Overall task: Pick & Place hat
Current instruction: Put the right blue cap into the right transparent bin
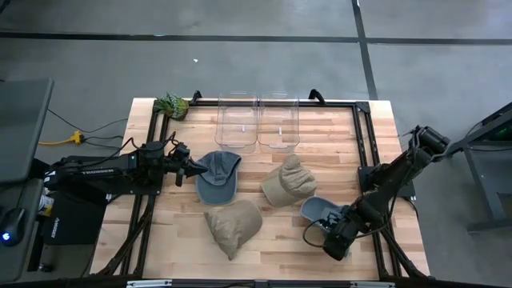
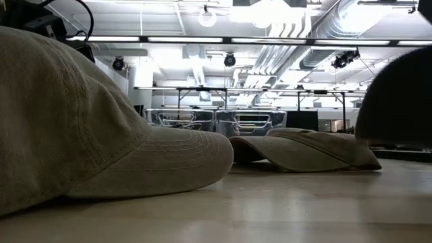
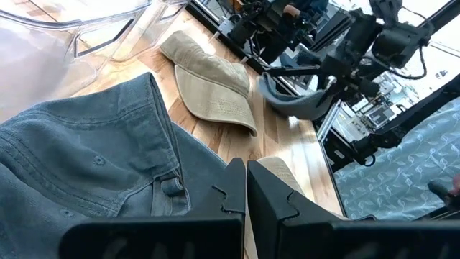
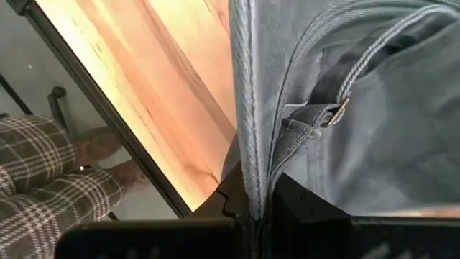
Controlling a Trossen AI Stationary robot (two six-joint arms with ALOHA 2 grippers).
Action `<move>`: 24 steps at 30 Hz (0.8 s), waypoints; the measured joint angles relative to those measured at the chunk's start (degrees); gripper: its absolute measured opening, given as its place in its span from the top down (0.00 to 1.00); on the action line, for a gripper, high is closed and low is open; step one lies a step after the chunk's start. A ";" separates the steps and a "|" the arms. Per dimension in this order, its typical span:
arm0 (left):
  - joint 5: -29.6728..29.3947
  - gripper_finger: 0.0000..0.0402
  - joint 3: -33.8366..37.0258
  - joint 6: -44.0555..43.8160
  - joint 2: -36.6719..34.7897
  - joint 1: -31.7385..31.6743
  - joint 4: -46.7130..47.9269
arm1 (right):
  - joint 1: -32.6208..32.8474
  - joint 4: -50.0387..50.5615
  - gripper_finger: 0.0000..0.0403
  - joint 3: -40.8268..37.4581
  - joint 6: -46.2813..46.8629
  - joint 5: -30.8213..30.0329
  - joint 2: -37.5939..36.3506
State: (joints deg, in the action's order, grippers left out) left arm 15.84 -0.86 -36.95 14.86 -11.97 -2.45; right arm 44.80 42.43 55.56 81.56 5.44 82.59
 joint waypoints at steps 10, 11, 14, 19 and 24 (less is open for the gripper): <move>0.00 1.00 0.00 -0.01 0.00 0.00 0.01 | 1.34 22.22 0.97 13.36 -3.73 -7.42 -0.20; 0.00 1.00 0.00 0.00 -0.01 0.00 0.01 | 1.40 24.31 0.97 14.41 -4.18 -8.64 -0.20; 0.00 1.00 0.00 0.00 0.01 0.00 0.01 | 1.40 29.31 0.97 17.21 -7.22 -12.63 -0.20; 0.00 1.00 0.00 0.00 0.01 0.00 0.00 | 1.34 36.34 0.97 19.77 -17.70 -19.72 -0.20; 0.00 1.00 0.00 0.00 0.01 0.00 0.01 | -0.55 41.61 0.97 20.14 -31.67 -24.33 -0.20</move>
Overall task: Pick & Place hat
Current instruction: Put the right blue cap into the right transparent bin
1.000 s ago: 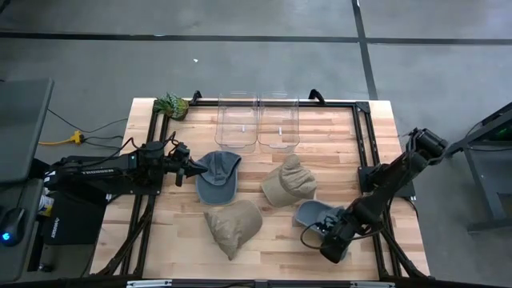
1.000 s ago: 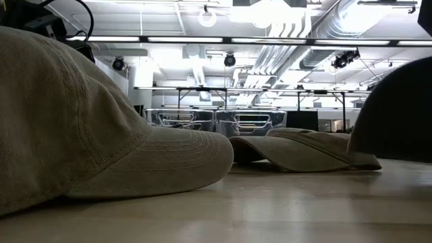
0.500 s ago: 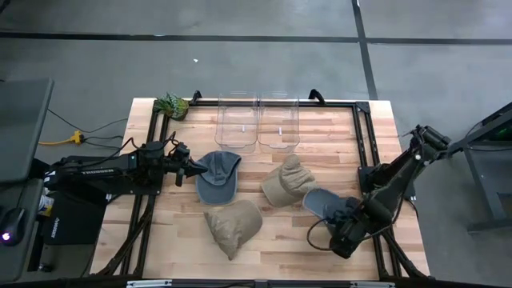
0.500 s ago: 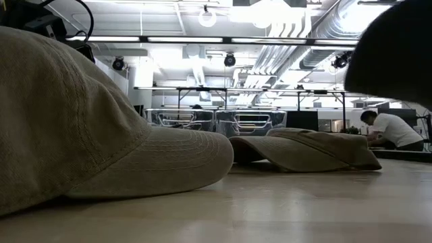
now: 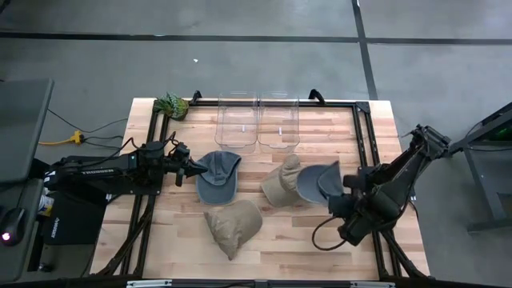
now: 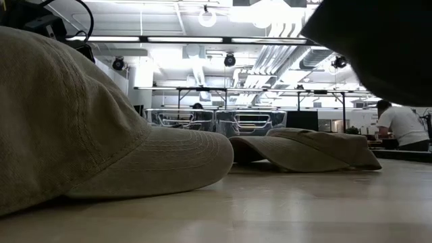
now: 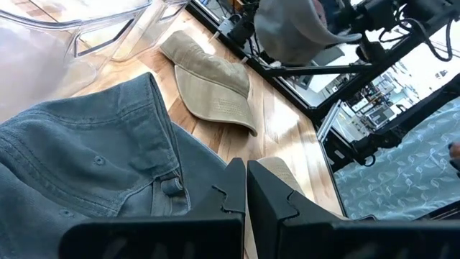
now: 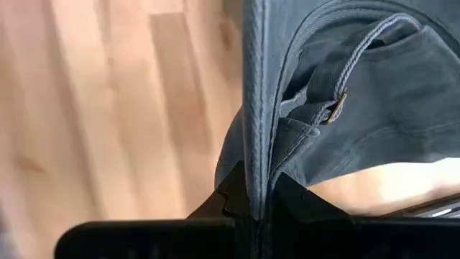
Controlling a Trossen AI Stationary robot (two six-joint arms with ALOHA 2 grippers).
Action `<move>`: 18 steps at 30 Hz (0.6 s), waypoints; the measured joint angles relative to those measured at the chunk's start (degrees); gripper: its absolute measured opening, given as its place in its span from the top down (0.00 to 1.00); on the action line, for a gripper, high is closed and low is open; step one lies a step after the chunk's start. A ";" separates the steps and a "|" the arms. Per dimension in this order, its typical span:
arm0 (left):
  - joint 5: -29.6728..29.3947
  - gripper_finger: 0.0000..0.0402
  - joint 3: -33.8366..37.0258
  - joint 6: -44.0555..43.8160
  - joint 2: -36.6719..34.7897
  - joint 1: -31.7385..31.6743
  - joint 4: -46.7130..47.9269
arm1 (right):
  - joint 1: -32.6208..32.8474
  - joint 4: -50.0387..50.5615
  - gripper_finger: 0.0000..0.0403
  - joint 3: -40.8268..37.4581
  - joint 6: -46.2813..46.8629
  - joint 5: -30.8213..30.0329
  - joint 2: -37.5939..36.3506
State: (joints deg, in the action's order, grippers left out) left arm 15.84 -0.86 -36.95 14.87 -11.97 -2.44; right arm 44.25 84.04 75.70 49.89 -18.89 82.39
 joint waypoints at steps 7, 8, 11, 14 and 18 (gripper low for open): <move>0.00 1.00 0.00 0.00 -0.02 0.00 0.00 | -5.89 1.54 0.97 0.00 -22.02 -9.13 -2.56; 0.00 1.00 0.00 0.00 0.00 0.00 0.00 | -6.97 1.58 0.97 0.00 -25.05 -10.37 -3.34; 0.00 1.00 0.00 0.00 -0.02 0.00 -0.02 | -10.47 1.56 0.97 0.00 -33.89 -13.97 -5.54; 0.00 1.00 0.00 0.00 -0.01 0.00 0.00 | -14.63 1.17 0.97 0.00 -40.32 -16.10 -7.45; 0.00 1.00 0.00 0.00 0.00 0.00 0.00 | -20.58 -0.09 0.97 0.00 -44.22 -16.18 -8.99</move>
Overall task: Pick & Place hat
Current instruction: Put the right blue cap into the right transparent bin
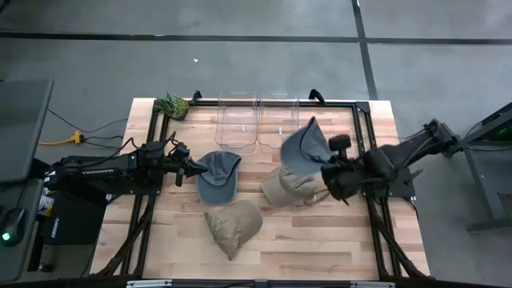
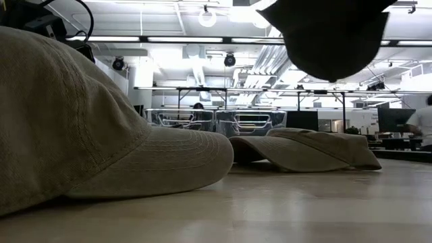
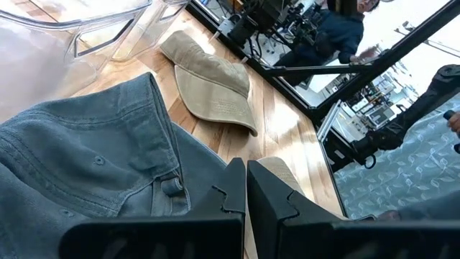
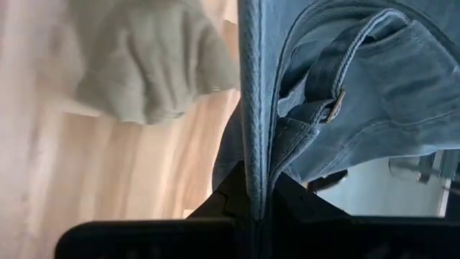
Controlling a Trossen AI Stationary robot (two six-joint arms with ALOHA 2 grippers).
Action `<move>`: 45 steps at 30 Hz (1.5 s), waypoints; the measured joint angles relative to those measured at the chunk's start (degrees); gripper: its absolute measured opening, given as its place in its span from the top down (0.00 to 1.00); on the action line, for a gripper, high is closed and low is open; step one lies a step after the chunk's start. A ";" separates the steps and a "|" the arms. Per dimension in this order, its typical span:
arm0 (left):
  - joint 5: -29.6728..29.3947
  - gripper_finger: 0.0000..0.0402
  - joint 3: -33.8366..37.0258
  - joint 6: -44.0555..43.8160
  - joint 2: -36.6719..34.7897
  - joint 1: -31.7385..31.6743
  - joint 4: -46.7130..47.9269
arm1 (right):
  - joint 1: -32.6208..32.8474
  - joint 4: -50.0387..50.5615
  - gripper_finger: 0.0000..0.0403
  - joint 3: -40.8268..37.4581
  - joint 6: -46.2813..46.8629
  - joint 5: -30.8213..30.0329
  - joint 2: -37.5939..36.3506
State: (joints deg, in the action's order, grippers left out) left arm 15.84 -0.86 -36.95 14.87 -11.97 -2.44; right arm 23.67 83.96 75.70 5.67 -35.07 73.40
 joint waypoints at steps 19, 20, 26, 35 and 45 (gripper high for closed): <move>0.00 1.00 0.00 0.00 0.00 0.00 0.00 | -18.59 -10.52 0.97 -0.04 -18.98 1.09 -3.75; 0.00 1.00 0.00 0.00 -0.02 0.00 0.00 | -19.34 -10.71 0.97 -0.04 -21.02 1.11 -3.77; 0.00 1.00 0.00 0.00 -0.01 0.00 0.00 | -23.55 -13.11 0.97 -0.11 -30.52 3.99 -4.16; 0.00 1.00 0.00 0.00 0.00 0.00 0.00 | -27.87 -23.13 0.97 -7.72 -43.83 9.14 -6.83; 0.00 1.00 0.00 0.00 -0.01 0.00 0.00 | -28.62 -30.32 0.97 -14.57 -52.35 11.13 -12.80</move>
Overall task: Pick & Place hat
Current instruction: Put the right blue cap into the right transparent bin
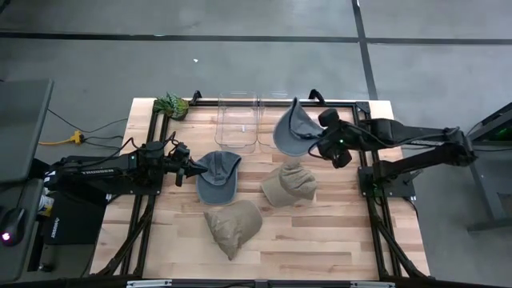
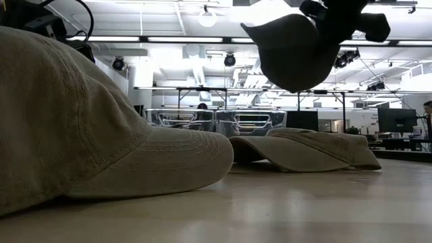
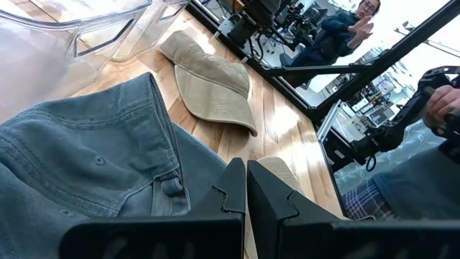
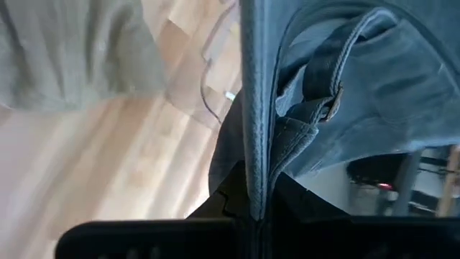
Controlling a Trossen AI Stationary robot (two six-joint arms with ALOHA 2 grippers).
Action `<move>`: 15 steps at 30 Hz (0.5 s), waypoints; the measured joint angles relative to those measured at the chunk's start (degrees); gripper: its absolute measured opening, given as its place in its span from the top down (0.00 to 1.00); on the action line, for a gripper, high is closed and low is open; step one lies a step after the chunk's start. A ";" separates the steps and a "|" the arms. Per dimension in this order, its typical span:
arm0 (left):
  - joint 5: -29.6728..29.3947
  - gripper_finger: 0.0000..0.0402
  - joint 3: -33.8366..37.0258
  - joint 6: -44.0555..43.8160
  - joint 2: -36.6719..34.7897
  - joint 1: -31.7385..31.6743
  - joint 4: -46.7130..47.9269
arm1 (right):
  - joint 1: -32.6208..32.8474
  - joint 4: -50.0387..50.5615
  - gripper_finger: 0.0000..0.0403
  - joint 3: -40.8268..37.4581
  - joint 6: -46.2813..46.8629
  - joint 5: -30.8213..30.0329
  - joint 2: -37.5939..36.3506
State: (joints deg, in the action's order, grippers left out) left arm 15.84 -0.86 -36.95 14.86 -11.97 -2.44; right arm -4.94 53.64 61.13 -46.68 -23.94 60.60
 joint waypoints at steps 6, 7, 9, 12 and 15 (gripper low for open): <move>0.00 1.00 0.00 0.00 0.01 0.00 0.00 | 0.04 0.09 0.97 -2.22 -12.65 0.67 -1.96; 0.00 1.00 0.00 0.00 0.00 0.00 -0.01 | 0.04 0.02 0.97 -2.34 -14.22 0.41 -2.06; 0.00 1.00 0.00 0.00 0.00 0.00 0.00 | 0.04 0.02 0.97 -2.46 -17.09 0.26 -2.28; 0.00 1.00 0.00 0.00 0.01 0.00 0.00 | 0.04 -0.39 0.97 -2.46 -18.33 0.41 -2.31; 0.00 1.00 0.00 0.00 0.01 0.00 0.00 | 0.04 -0.47 0.97 -2.46 -18.94 1.59 -2.31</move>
State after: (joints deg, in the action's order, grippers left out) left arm 15.84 -0.86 -36.95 14.87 -11.97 -2.44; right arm -4.91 53.17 58.67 -65.62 -22.35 58.28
